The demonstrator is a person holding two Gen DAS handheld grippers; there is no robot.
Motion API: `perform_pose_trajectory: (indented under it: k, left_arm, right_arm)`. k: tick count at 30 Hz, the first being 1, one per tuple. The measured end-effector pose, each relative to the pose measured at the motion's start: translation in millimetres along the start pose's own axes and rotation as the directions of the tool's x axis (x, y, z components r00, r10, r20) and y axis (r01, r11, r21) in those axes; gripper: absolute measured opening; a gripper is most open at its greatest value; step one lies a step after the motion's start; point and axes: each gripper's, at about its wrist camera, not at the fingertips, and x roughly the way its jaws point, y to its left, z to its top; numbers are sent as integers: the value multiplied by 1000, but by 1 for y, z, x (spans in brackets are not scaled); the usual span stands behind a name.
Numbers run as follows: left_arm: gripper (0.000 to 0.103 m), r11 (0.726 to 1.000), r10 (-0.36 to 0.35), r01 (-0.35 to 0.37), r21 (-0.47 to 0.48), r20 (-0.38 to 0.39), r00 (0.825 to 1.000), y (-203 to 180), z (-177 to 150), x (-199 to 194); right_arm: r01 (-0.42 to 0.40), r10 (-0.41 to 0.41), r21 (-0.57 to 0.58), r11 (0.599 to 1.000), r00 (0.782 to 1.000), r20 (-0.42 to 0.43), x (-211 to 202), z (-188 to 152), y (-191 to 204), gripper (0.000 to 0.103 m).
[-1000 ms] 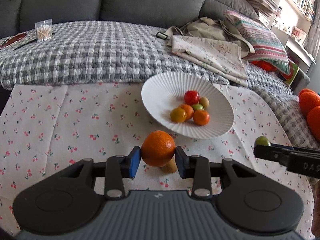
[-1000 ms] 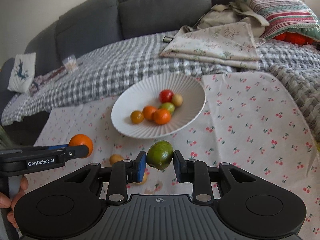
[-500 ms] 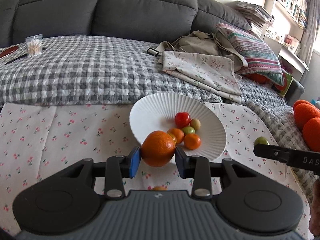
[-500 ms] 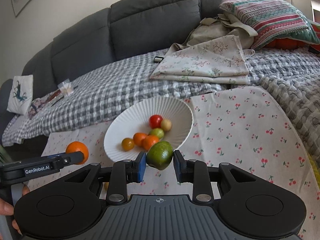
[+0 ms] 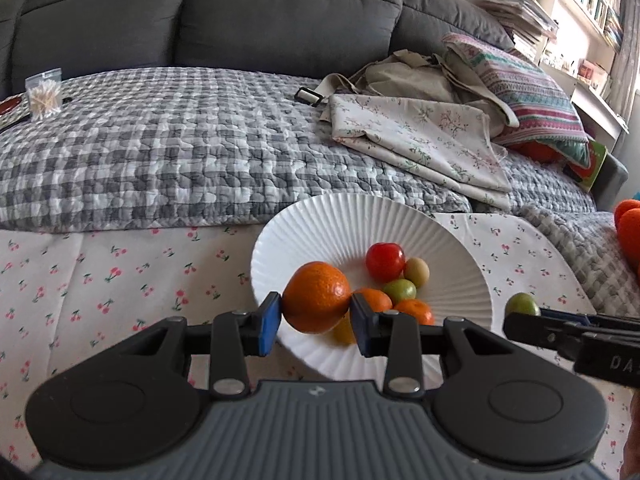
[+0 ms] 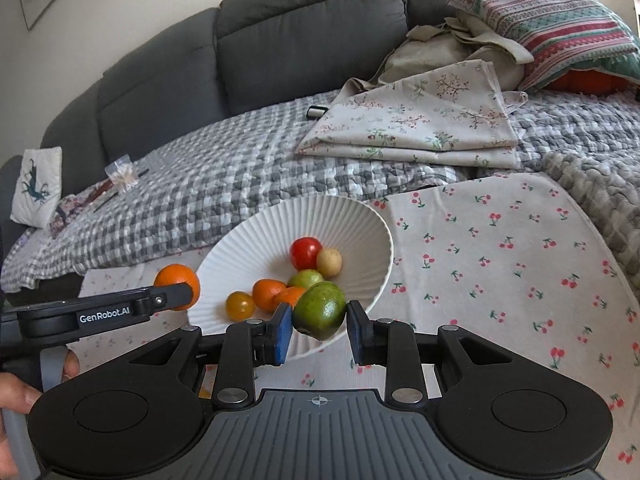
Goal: Organize fruits
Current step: 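Carry the orange and lime over the bowl and open both tools, then grasp the brown kiwi with the left tool while the right tool grasps the yellow tomato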
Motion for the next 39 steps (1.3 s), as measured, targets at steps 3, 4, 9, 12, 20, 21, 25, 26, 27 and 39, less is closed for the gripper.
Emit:
perform_pose_trajectory:
  k: [3,4,9,12,20,21,25,26,27,39]
  left_arm:
    - [36,1000,2,-2,-8,-5,1000,0,2,12]
    - [36,1000,1,-1,-9,-4,1000,0,3,16]
    - [37,1000,-2,2,-7,-18,1000,-3,1,30]
    - [37,1000,11,-11,10,-11,1000,-6,0,32]
    - [60,1000,15,-15,14,9,1000,-8,1,20]
    - [60,1000,18,-18,16,9,1000,-9,1,18]
    - [62,1000,18,-17,-2,6,1000,-4,1,8]
    - [62,1000,18,-18,-4,8,1000,-2,1,5]
    - [63,1000,21,-21,-6,10,1000,0,1,1]
    - [65,999,38,-39,-32,-25,999,21,-21,-40]
  right_arm:
    - [11,-11,-9,1000,1000,-4,12,0,1,28]
    - [14,-14,-10,1000,1000,-3,15,1,0,28]
    - [4,-4,14,1000,1000,-2,26,4,-6,28]
    - [8,-8,1,1000,1000,0,32,3,-5,29]
    - [15,-15,17,1000,1000,21,31,5,-5,33]
    - [10,-11,29,1000,1000,26,28,7,-7,33]
    - [7,-9,51,999,1000,26,20,11,-8,34]
    - [2,-3,56,998,1000,27,17,12,-9,35]
    - [-1,-1,62,998,1000,28,14,13,-10,35]
    - [-27,22,123,992,999,39,-20,13,-17,43]
